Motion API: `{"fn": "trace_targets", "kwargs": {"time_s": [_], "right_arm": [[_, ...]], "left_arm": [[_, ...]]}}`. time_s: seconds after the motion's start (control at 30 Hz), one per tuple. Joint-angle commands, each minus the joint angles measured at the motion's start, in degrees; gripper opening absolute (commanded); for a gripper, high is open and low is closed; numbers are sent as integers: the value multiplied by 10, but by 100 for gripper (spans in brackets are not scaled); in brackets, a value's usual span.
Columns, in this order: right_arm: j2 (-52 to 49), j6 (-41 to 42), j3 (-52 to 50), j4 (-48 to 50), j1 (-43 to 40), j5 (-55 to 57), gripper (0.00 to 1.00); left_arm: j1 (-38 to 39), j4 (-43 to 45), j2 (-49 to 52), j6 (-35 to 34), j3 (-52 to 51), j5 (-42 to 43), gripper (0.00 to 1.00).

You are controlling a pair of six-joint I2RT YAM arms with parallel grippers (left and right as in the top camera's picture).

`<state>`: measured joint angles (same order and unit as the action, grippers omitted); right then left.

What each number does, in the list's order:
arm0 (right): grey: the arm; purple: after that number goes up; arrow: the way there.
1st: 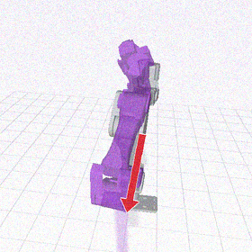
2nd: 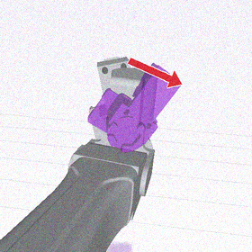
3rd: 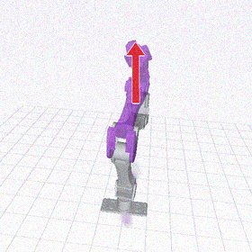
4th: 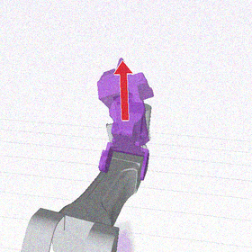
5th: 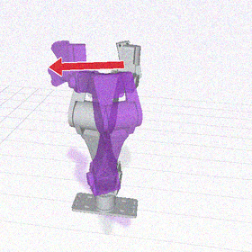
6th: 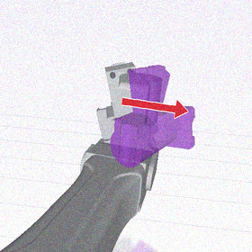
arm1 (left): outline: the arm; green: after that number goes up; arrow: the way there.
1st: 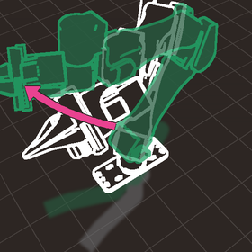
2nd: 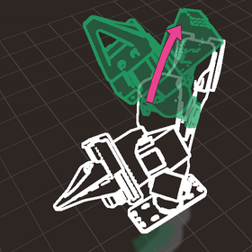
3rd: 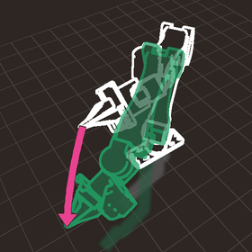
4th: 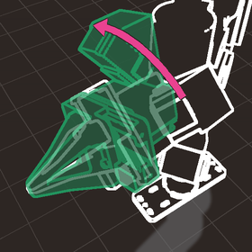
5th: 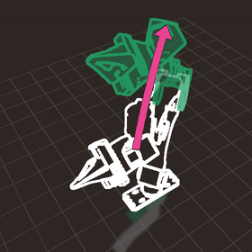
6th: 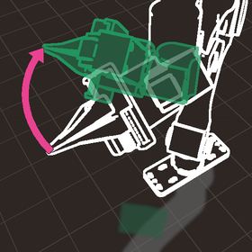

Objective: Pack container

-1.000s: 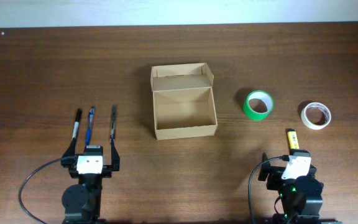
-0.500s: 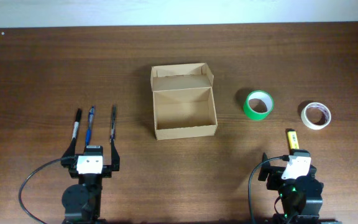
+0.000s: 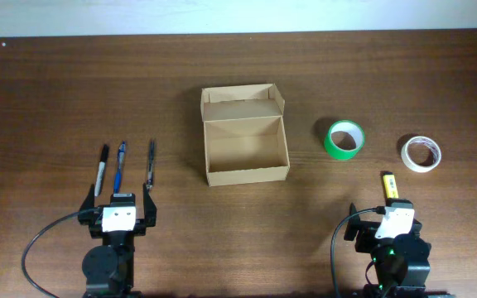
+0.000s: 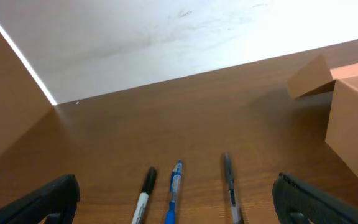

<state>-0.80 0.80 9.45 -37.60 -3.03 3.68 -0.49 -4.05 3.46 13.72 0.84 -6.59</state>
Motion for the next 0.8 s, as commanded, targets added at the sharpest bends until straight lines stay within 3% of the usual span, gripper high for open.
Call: {"fn": "trace_targets", "kwargs": {"time_s": [0.0,0.17,0.37,0.47,0.57,0.63,0.77], "right_arm": [[6,9,-4,8,-4,-18,99],[6,29,-7,72,-4,-125,99],[6,37,-8,264,-4,-313,99],[-7,96,-5,286,-4,-300,99],[-56,110,7,284,-4,-301,99],[-128,106,40,289,-4,-294,99],[-293,64,162,267,-4,-283,99]], "left_arm": [[0,4,-5,7,-3,69,99],[0,1,-4,-6,-3,149,99],[0,13,5,-141,-1,148,99],[0,17,7,-188,28,148,99],[0,-5,30,-193,81,136,99],[0,-66,75,-193,138,91,99],[-1,-135,192,-192,240,54,99]]}}
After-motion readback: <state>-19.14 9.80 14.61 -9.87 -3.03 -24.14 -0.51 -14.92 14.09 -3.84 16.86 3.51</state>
